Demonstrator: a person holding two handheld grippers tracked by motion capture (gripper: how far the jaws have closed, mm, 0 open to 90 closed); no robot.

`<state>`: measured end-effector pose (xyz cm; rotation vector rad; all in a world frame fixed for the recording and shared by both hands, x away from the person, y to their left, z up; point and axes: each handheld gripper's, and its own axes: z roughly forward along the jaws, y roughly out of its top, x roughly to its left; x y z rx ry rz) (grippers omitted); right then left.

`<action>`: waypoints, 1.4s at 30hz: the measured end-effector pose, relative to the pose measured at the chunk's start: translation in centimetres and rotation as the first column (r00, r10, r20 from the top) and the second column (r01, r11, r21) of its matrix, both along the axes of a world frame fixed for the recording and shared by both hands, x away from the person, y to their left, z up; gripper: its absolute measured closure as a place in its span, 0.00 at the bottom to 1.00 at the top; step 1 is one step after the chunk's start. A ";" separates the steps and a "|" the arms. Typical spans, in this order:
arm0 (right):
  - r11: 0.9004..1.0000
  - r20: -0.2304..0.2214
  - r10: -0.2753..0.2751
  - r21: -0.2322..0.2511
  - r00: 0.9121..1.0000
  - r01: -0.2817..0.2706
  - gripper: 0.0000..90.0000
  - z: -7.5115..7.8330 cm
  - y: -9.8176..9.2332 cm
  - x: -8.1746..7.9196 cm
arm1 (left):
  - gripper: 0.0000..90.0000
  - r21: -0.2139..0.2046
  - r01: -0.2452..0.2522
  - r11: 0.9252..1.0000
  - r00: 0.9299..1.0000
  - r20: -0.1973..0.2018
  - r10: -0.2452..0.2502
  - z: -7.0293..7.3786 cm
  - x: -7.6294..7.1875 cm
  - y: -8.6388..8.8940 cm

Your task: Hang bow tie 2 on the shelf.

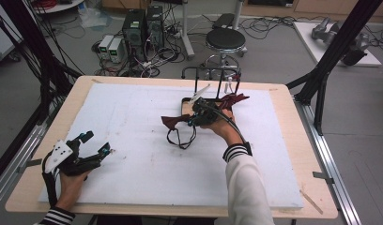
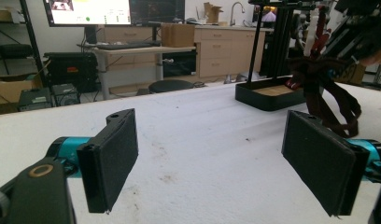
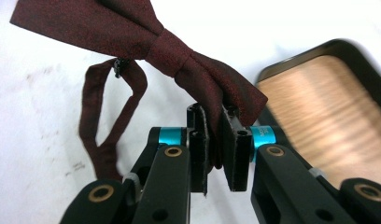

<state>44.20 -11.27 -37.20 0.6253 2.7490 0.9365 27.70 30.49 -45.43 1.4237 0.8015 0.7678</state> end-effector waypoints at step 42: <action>0.826 0.179 -0.455 0.450 0.872 0.339 0.92 4.6 -5.2 -3.4 | 0.21 0.002 -0.004 1.000 1.000 0.001 0.004 0.0 0.0 -0.1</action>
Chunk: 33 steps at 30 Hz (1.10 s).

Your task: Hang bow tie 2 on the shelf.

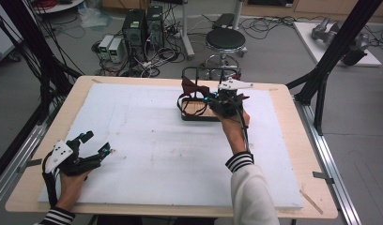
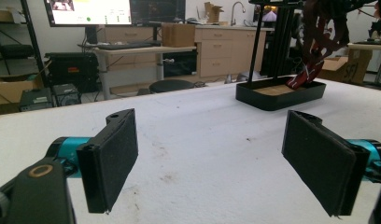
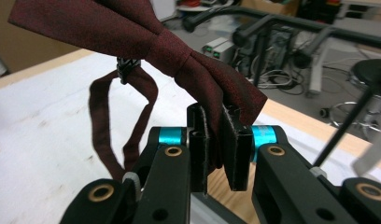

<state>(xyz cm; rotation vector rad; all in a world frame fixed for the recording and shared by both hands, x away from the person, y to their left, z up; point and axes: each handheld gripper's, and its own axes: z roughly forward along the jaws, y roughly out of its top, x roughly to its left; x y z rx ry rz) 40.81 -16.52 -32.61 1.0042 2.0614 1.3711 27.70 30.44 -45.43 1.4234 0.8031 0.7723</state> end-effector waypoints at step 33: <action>0.956 -0.013 -0.241 0.170 0.970 0.239 0.93 -0.9 -2.1 1.8 | 0.21 0.004 0.002 1.000 1.000 0.000 -0.002 0.0 0.0 0.0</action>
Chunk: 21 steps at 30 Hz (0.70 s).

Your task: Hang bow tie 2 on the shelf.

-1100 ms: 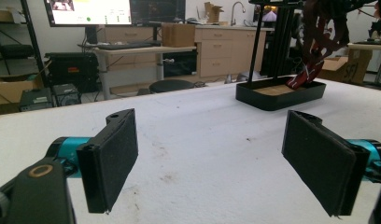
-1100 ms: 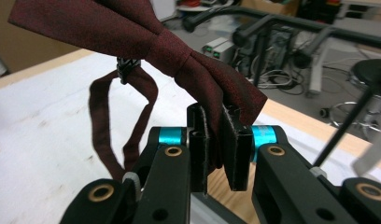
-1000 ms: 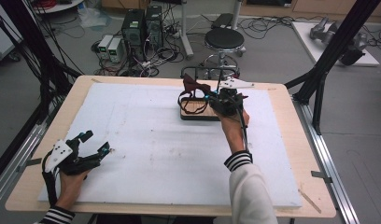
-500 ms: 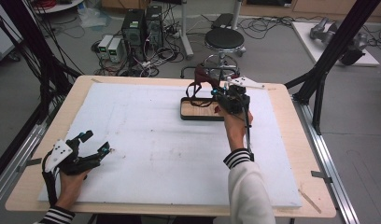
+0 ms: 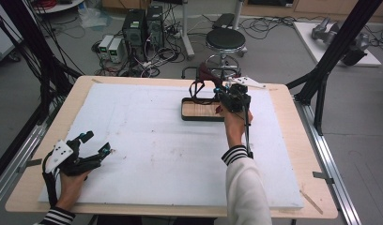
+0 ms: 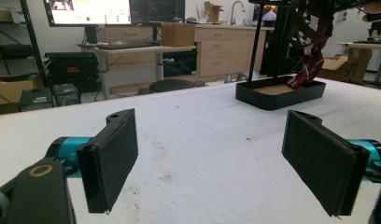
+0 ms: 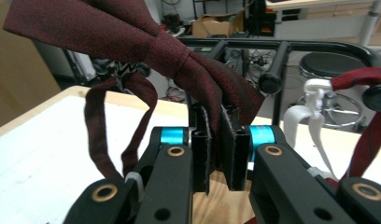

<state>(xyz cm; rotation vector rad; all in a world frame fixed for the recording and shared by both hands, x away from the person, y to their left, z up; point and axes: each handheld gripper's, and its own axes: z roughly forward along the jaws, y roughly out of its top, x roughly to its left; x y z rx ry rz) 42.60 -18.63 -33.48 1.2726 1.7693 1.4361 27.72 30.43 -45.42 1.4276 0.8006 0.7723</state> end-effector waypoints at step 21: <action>0.998 -0.002 -0.060 0.016 0.998 0.060 0.93 -0.9 0.0 1.5 | 0.21 0.000 0.001 1.000 1.000 -0.002 -0.001 0.0 0.0 0.0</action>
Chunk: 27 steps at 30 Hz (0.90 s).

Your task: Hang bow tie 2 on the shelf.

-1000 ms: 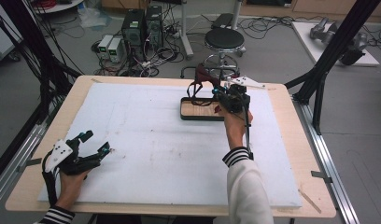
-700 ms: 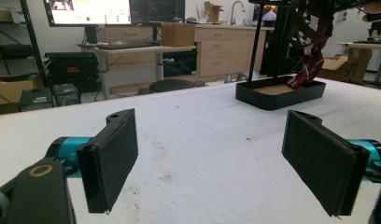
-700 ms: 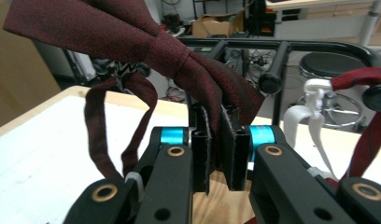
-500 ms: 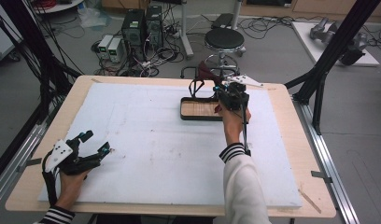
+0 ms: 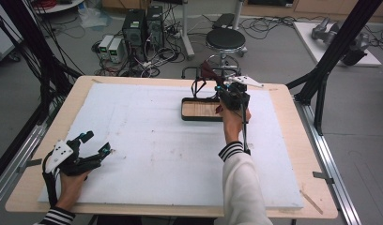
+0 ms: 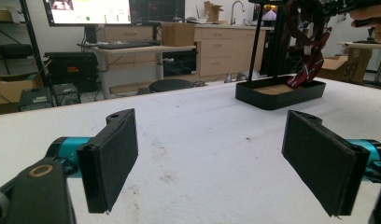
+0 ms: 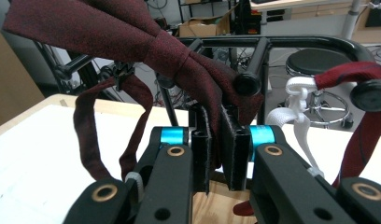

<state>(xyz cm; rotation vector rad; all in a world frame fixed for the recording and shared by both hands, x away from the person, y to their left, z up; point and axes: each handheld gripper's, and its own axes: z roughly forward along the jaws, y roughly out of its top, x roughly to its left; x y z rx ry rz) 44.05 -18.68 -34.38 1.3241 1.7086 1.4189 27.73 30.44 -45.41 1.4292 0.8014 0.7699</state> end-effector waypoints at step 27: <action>0.994 -0.078 -0.102 0.033 0.992 0.105 0.93 -1.4 0.4 1.7 | 0.21 -0.003 0.000 1.000 1.000 -0.003 0.000 0.0 0.0 0.0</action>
